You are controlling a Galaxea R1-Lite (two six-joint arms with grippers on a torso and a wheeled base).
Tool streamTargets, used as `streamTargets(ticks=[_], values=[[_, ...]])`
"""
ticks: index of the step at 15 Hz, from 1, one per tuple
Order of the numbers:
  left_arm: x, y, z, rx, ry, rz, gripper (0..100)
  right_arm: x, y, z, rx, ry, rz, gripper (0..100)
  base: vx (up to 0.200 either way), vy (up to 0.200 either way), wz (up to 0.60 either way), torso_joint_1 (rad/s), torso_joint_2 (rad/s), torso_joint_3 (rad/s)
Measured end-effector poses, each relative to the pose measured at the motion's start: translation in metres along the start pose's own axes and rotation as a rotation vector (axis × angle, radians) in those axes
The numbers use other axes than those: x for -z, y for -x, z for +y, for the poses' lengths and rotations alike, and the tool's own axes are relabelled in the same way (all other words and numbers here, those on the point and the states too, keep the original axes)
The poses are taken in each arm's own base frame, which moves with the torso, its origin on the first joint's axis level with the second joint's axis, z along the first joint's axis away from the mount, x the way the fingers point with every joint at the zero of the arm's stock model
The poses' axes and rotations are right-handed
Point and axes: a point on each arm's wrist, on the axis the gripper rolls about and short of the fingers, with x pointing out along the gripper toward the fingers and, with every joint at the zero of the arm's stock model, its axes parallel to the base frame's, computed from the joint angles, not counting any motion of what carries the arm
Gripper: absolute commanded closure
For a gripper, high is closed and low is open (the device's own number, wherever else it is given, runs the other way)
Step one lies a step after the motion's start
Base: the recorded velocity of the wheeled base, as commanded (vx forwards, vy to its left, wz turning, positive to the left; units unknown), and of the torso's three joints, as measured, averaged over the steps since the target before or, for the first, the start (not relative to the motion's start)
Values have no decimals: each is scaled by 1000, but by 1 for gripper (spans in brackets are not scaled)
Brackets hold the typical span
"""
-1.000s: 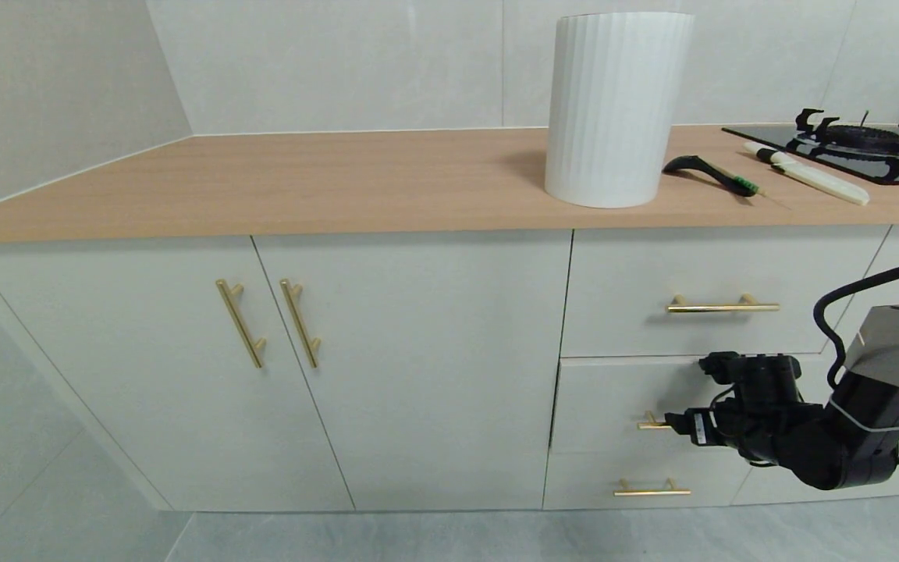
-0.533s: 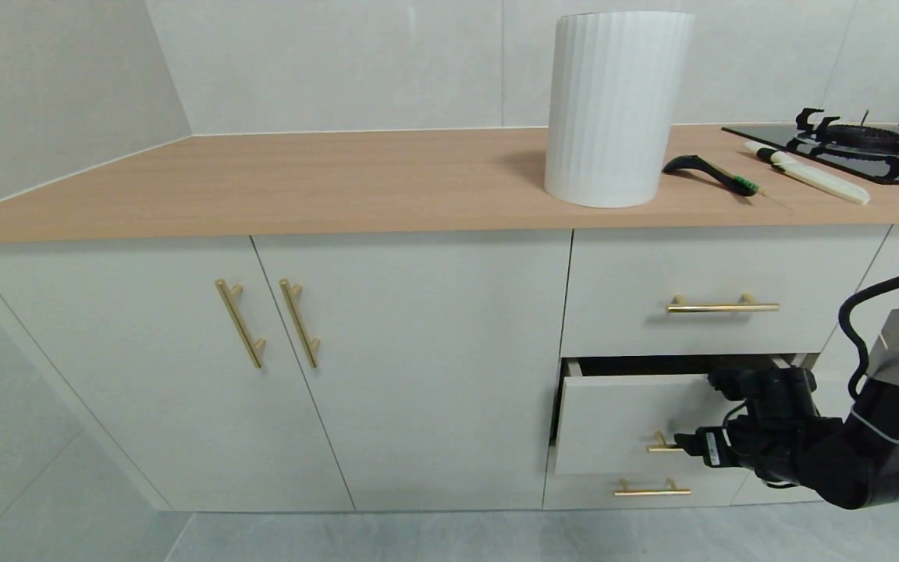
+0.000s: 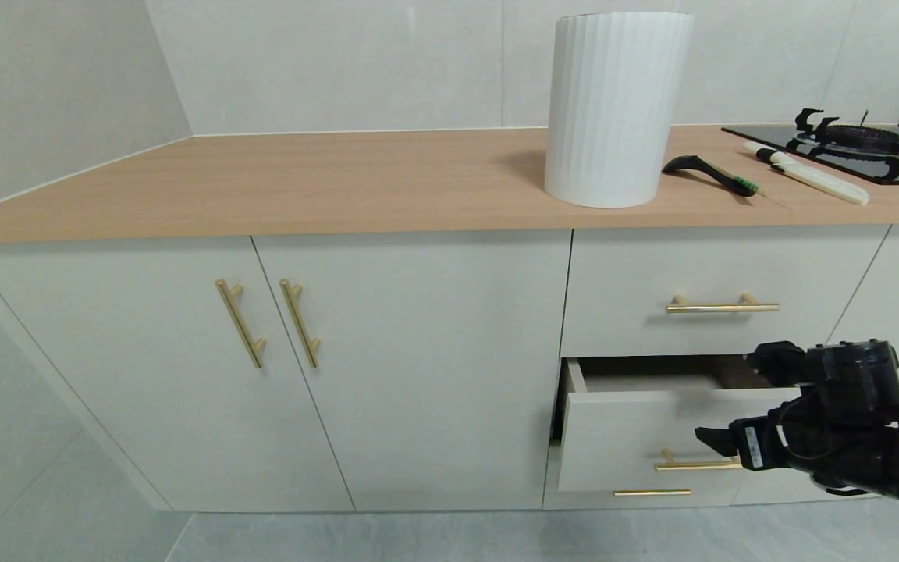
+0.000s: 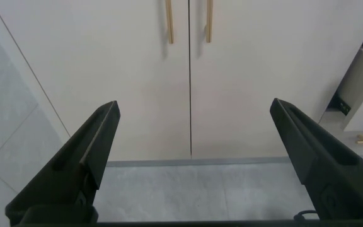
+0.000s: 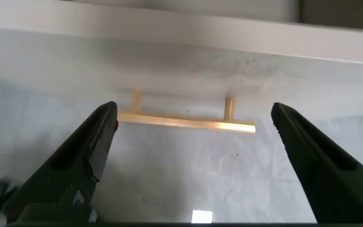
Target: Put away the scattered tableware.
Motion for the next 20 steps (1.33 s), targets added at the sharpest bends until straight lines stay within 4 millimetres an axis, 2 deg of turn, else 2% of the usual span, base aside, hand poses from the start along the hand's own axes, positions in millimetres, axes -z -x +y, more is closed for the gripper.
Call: streamTargets(ticks=[1, 3, 5, 8, 13, 20], values=[[0, 0, 0, 0, 0, 0, 0, -5, 13, 1, -14, 7, 27, 0, 0, 0, 0, 0, 0, 0], [0, 0, 0, 0, 0, 0, 0, -31, 34, 2, -32, 8, -14, 0, 0, 0, 0, 0, 0, 0], [0, 0, 0, 0, 0, 0, 0, -57, 41, 3, -38, 4, -67, 0, 0, 0, 0, 0, 0, 0], [0, 0, 0, 0, 0, 0, 0, -71, 27, 5, -40, -14, -69, 0, 0, 0, 0, 0, 0, 0], [0, 0, 0, 0, 0, 0, 0, -63, -23, 7, -29, -22, -9, 0, 0, 0, 0, 0, 0, 0], [0, 0, 0, 0, 0, 0, 0, -53, -41, 9, -22, -23, 45, 0, 0, 0, 0, 0, 0, 0]])
